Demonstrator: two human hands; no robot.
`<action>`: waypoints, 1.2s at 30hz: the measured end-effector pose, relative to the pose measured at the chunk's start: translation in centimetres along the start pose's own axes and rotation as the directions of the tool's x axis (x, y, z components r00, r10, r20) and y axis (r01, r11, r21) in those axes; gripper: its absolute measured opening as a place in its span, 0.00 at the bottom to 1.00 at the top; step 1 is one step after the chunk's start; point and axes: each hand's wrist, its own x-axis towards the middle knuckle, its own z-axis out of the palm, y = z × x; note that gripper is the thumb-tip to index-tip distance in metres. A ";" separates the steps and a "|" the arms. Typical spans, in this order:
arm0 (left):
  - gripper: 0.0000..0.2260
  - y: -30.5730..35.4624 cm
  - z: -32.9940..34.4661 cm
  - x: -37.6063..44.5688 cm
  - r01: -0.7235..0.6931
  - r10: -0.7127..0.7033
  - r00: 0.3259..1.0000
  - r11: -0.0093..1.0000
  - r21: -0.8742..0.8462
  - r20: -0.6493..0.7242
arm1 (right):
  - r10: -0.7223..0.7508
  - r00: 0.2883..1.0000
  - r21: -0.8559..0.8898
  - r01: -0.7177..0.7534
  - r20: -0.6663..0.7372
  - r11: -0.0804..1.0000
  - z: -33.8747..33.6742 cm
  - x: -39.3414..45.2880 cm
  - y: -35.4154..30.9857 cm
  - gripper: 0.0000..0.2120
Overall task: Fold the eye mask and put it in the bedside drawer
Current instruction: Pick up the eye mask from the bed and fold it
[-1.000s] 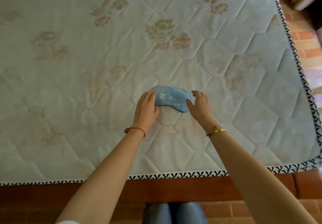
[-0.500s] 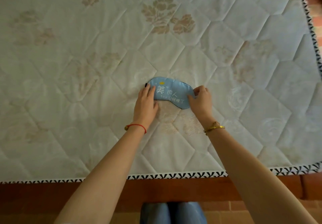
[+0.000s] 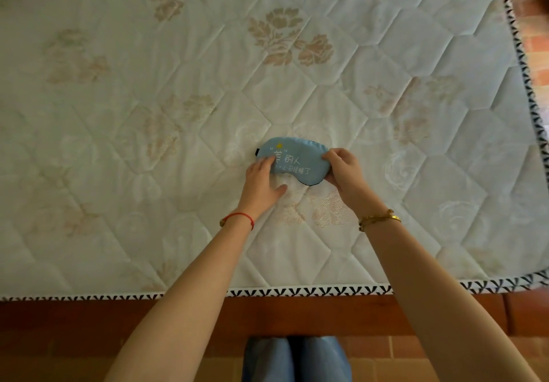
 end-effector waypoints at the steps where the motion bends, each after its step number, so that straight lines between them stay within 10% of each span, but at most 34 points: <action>1: 0.33 0.6 0.0 -0.5 -0.023 0.023 1.000 0.998 -0.061 0.004 | -0.021 1.000 0.008 0.021 0.012 1.000 0.0 -0.7 -0.4 0.02; 12: 0.15 3.9 -1.2 -6.7 0.042 -0.109 0.992 0.781 -0.623 -0.070 | -0.128 0.942 -0.076 0.159 0.311 0.984 1.4 -7.8 -1.9 0.13; 20: 0.13 -1.4 -2.1 -8.7 0.312 -0.402 0.895 0.254 -0.915 0.194 | -0.045 0.999 -0.427 0.045 0.009 0.903 0.8 -5.8 2.8 0.15; 28: 0.05 -6.6 -1.4 -8.9 0.500 -0.663 0.748 0.530 -0.685 0.033 | -0.011 0.996 -0.604 0.062 0.088 0.794 2.4 -5.2 6.8 0.17; 36: 0.07 -7.5 -1.1 -8.9 0.449 -0.629 0.744 0.720 -0.529 -0.225 | -0.349 0.850 -0.818 0.498 0.395 0.288 6.4 -7.7 9.9 0.28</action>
